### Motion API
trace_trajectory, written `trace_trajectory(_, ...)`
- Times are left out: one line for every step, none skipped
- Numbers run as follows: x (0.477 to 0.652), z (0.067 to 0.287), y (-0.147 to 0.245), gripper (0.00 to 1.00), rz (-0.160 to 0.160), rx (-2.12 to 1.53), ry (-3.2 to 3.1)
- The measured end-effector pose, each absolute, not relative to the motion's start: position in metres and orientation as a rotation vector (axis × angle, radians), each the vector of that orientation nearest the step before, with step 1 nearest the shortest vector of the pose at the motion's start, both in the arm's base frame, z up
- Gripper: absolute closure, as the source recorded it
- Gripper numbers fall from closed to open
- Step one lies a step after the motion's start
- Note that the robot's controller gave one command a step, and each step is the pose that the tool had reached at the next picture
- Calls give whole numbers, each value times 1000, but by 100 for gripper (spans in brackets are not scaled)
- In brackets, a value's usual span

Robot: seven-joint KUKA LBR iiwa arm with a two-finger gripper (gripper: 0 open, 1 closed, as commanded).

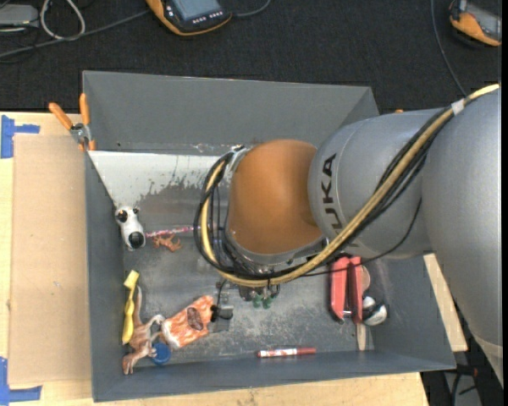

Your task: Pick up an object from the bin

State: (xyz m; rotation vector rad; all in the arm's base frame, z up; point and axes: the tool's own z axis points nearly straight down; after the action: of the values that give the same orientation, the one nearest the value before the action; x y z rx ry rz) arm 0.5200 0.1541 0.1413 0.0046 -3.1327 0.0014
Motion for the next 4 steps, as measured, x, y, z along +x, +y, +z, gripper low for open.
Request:
trace_trajectory(522, 145, 153, 0, 0, -2, -3139)
trace_trajectory(504, 117, 168, 0, 0, 136, -3141)
trace_trajectory(500, 86, 162, 0, 0, 216, -3129)
trace_trajectory(502, 70, 155, 100, -3, 222, -3125)
